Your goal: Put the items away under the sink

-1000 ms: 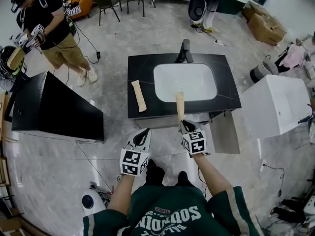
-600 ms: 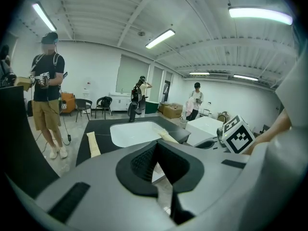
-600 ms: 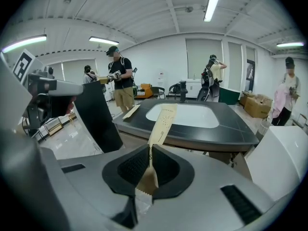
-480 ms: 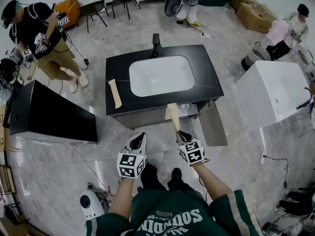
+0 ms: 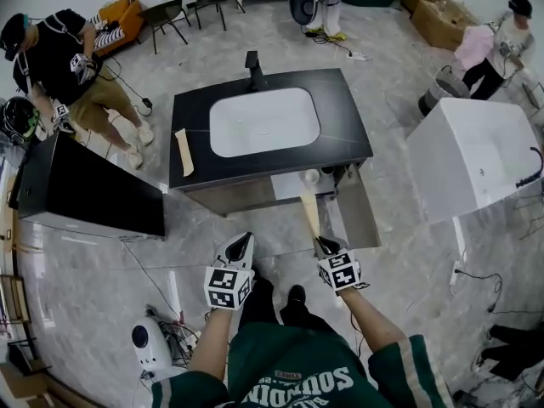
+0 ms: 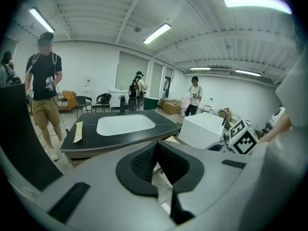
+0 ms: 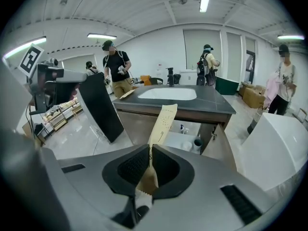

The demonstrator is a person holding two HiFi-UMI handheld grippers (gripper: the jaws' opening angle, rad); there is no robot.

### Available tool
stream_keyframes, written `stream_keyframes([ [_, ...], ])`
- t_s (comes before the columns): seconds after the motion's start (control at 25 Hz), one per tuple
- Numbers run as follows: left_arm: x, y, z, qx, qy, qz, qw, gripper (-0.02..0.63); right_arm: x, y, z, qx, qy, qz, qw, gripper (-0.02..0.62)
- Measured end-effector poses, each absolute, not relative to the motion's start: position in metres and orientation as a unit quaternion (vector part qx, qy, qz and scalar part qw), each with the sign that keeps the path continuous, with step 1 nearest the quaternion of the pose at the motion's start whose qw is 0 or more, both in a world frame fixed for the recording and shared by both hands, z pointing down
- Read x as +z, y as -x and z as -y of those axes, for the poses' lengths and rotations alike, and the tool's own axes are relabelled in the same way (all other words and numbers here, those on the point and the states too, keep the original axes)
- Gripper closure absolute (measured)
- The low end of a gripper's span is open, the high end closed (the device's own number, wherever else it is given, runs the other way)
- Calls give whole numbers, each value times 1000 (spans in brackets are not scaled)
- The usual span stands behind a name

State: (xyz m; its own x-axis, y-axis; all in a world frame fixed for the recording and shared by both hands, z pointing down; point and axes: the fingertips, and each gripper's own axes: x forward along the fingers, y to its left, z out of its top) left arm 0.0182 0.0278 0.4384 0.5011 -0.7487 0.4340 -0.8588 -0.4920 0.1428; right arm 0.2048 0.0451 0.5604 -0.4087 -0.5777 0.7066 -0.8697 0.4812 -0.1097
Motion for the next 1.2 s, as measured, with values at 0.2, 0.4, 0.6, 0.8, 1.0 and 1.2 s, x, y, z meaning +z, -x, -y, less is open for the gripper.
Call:
stream_keyframes([
  [0.2, 448, -37, -21, 162, -855, 463, 167, 595, 564, -215, -41, 248, -455, 802, 297, 541],
  [0.4, 481, -55, -4, 170, -865, 442, 165, 595, 583, -213, -23, 267, -463, 797, 281, 541],
  [0.6, 544, -69, 21, 178, -878, 413, 166, 595, 638, -206, 0, 277, -464, 794, 278, 541],
  [0.8, 614, -76, 63, 180, -889, 395, 144, 595, 712, -200, 43, 275, -465, 795, 274, 541],
  [1.0, 695, -79, 101, 173, -896, 386, 138, 595, 803, -203, 84, 292, -472, 788, 268, 541],
  [1.2, 766, -78, 133, 162, -899, 385, 135, 595, 886, -204, 126, 287, -467, 790, 276, 541],
])
